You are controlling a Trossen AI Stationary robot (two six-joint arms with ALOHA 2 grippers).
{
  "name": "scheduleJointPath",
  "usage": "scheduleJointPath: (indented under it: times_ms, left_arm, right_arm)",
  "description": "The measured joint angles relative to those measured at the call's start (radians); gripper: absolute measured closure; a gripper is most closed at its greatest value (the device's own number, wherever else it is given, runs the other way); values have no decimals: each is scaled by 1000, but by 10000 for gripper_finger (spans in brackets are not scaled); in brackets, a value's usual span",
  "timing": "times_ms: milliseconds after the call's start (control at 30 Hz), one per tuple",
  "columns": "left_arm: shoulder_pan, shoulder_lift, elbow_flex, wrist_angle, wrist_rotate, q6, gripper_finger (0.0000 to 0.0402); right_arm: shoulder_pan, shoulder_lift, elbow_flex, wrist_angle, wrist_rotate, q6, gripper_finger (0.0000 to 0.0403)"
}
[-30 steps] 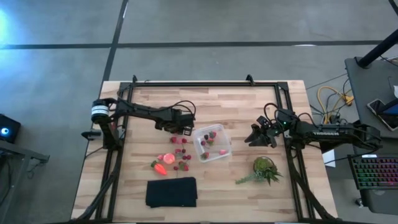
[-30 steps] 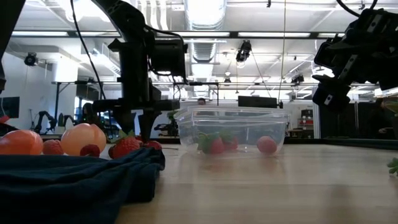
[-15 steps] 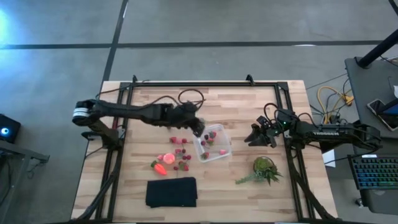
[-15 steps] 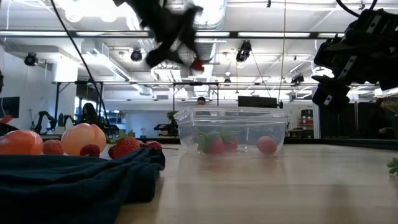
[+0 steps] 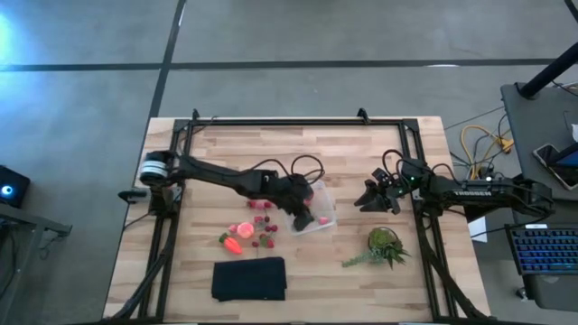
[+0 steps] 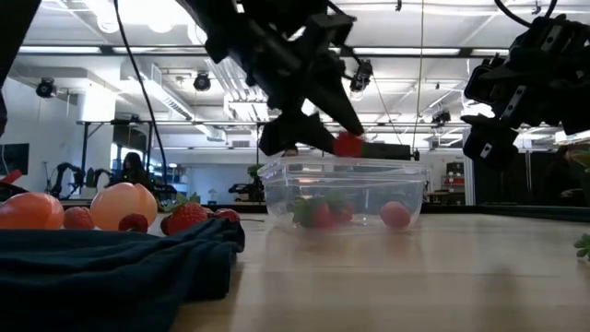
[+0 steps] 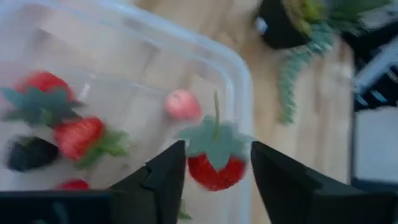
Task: Pick and placing Produce into tupperware
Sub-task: Put the red strawberry into the container, then put the red cherry into the container
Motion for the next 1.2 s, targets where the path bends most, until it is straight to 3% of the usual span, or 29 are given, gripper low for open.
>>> scheduleJointPath:
  times_ms: [233,367,467,567,667,833,1000,1200]
  left_arm:
    - [0,-42,22,-45,-93,2,138]
    - [9,-157,31,-384,-191,84,128]
    - [9,-270,27,-726,-362,306,141]
    - [24,-372,-21,-875,-482,514,161]
    - [75,-451,-113,-848,-494,634,181]
    - [146,-505,-275,-733,-459,698,201]
    - [152,-491,-394,-619,-435,861,203]
    - [162,-430,-436,-544,-446,893,204]
  right_arm:
    - [0,-2,0,-1,-4,6,184]
    - [0,1,0,-4,-8,6,184]
    - [0,5,0,-9,-12,2,184]
    - [-2,10,0,-7,-11,-12,184]
    - [-2,17,0,-6,-3,-27,184]
    - [-3,20,0,-6,0,-32,184]
    - [-3,25,0,-9,0,-18,184]
    - [-3,25,0,-7,3,-5,184]
